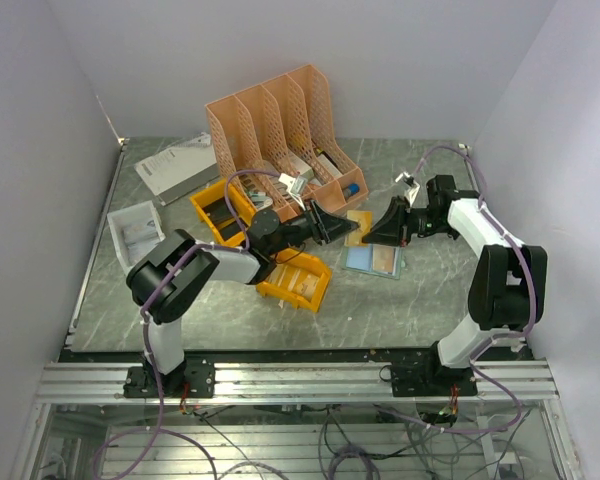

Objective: Put the credit cards into the card holder
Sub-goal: Pick up the credit card from the storage box.

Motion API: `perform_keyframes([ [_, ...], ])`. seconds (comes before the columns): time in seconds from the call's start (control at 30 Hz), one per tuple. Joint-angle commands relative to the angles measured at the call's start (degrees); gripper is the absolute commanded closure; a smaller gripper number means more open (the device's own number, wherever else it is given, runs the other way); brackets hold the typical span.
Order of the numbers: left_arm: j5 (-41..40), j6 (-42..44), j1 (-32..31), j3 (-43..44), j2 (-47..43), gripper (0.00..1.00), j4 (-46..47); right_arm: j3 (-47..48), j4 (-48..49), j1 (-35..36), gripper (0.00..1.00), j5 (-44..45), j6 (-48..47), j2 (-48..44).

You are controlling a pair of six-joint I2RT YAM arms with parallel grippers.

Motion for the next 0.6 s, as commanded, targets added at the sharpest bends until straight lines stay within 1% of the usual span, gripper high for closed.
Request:
perform_keyframes([
  [0.0, 1.8, 3.5, 0.8, 1.8, -2.1, 0.62, -0.8, 2.5, -5.4, 0.5, 1.00, -0.6, -6.3, 1.3],
  [0.17, 9.5, 0.2, 4.3, 3.1, -2.3, 0.53, -2.6, 2.8, -7.2, 0.5, 1.00, 0.2, -8.6, 1.7],
  [0.27, 13.0, 0.9, 5.0, 4.2, -2.8, 0.51, -5.2, 3.0, -7.4, 0.7, 1.00, 0.8, -8.9, 2.0],
  [0.43, 15.7, 4.8, 5.2, 6.3, -4.4, 0.53, -11.8, 3.1, -7.5, 1.1, 1.00, 1.3, -9.1, 2.5],
  [0.57, 16.6, 7.9, 5.2, 8.5, -5.3, 0.59, -18.7, 3.2, -7.6, 1.7, 1.00, 1.7, -9.3, 2.9],
])
